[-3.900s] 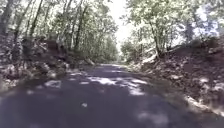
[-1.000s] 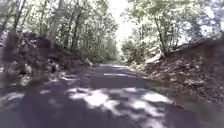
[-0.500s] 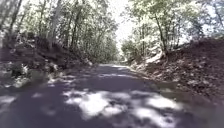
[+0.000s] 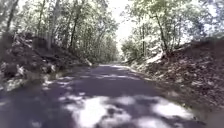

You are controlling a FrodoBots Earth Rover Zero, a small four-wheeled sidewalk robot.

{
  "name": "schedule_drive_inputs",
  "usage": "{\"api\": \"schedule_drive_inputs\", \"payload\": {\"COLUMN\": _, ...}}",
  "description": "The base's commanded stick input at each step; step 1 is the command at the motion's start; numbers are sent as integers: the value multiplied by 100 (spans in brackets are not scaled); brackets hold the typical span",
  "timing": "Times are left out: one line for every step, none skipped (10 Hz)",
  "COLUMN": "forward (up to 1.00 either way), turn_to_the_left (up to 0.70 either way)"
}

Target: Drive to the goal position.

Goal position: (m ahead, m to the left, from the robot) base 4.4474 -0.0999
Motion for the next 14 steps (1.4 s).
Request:
{"api": "schedule_drive_inputs", "payload": {"forward": 45, "turn_to_the_left": 0}}
{"api": "schedule_drive_inputs", "payload": {"forward": 45, "turn_to_the_left": 0}}
{"api": "schedule_drive_inputs", "payload": {"forward": 45, "turn_to_the_left": 0}}
{"api": "schedule_drive_inputs", "payload": {"forward": 45, "turn_to_the_left": 0}}
{"api": "schedule_drive_inputs", "payload": {"forward": 45, "turn_to_the_left": 0}}
{"api": "schedule_drive_inputs", "payload": {"forward": 45, "turn_to_the_left": 0}}
{"api": "schedule_drive_inputs", "payload": {"forward": 45, "turn_to_the_left": 0}}
{"api": "schedule_drive_inputs", "payload": {"forward": 45, "turn_to_the_left": 0}}
{"api": "schedule_drive_inputs", "payload": {"forward": 45, "turn_to_the_left": 0}}
{"api": "schedule_drive_inputs", "payload": {"forward": 45, "turn_to_the_left": 0}}
{"api": "schedule_drive_inputs", "payload": {"forward": 45, "turn_to_the_left": 0}}
{"api": "schedule_drive_inputs", "payload": {"forward": 45, "turn_to_the_left": 0}}
{"api": "schedule_drive_inputs", "payload": {"forward": 45, "turn_to_the_left": 0}}
{"api": "schedule_drive_inputs", "payload": {"forward": 45, "turn_to_the_left": 0}}
